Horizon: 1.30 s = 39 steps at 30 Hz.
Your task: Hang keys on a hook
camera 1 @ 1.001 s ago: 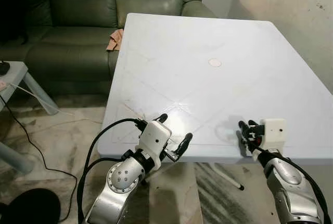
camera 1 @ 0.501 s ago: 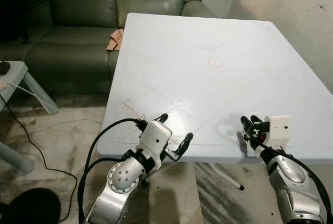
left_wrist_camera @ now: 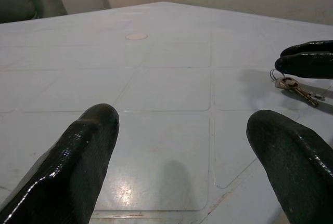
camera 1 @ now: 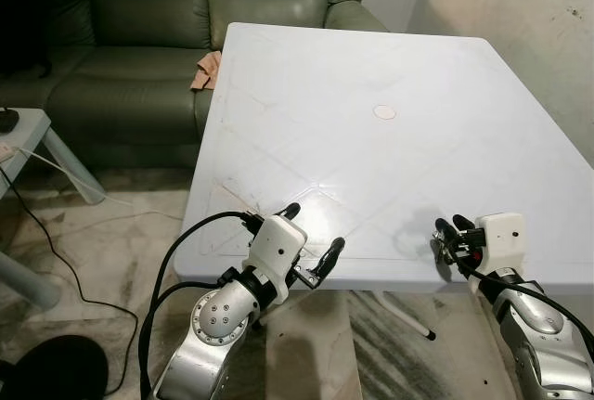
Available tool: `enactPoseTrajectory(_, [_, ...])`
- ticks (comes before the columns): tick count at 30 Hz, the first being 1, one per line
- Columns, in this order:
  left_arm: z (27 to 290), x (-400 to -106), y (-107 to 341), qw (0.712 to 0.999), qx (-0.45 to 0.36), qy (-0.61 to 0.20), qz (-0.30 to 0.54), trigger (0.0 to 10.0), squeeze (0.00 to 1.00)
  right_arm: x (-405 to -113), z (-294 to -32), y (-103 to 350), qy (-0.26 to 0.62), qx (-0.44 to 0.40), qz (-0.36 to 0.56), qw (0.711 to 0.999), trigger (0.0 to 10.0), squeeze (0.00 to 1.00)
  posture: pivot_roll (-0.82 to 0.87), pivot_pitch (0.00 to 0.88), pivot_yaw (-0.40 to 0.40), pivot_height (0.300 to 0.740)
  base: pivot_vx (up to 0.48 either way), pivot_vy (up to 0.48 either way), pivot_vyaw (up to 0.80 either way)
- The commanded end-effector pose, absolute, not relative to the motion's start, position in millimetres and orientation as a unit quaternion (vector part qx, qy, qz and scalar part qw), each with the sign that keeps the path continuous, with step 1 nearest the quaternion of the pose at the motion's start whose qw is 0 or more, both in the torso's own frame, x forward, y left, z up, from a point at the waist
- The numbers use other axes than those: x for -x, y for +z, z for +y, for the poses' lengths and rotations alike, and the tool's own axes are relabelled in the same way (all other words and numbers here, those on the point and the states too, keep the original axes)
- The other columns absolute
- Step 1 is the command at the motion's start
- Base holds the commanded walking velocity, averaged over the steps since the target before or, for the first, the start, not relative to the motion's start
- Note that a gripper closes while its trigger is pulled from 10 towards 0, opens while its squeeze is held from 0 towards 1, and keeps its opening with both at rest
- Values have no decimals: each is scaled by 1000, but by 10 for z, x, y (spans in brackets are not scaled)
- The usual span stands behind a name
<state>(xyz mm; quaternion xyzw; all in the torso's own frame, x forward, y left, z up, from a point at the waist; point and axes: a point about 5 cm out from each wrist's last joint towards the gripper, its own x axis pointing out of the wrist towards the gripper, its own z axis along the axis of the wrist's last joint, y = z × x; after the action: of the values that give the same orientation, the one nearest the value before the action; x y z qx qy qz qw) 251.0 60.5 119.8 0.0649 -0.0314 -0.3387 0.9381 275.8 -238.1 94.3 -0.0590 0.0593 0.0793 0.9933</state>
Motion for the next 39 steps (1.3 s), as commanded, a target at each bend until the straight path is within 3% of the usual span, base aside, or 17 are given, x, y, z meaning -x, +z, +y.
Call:
enactPoseTrajectory(1, [598, -2497, 1241, 938, -65, -339, -41, 10000, 0, -2756, -2373, 928, 82, 56, 64, 993, 10000, 0, -40, 106, -50, 740, 0, 0, 0])
enactPoseTrajectory(18, [620, -2498, 1239, 938, -68, -337, -40, 10000, 0, -2783, -2318, 862, 70, 54, 85, 992, 10000, 0, -31, 107, -48, 740, 0, 0, 0])
enactPoseTrajectory(30, [611, -2498, 1240, 938, -66, -338, -40, 10000, 0, -2744, -2445, 845, 59, 68, 93, 992, 10000, 0, -37, 110, -47, 740, 0, 0, 0])
enactPoseTrajectory(32, [607, -2499, 1242, 938, -65, -339, -40, 10000, 0, -2740, -2450, 845, 61, 65, 92, 992, 4941, 0, -39, 109, -47, 740, 0, 0, 0])
enactPoseTrajectory(33, [606, -2500, 1243, 938, -65, -339, -40, 10000, 0, -2740, -2453, 845, 60, 67, 92, 992, 3569, 0, -39, 109, -47, 740, 0, 0, 0])
enactPoseTrajectory(34, [605, -2501, 1245, 938, -66, -339, -41, 10000, 0, -2738, -2453, 853, 61, 66, 89, 992, 0, 0, -39, 109, -47, 740, 0, 0, 0])
enactPoseTrajectory(39, [610, -2503, 1245, 938, -66, -338, -41, 10000, 0, -2731, -2440, 850, 65, 63, 91, 992, 0, 0, -39, 109, -47, 740, 0, 0, 0])
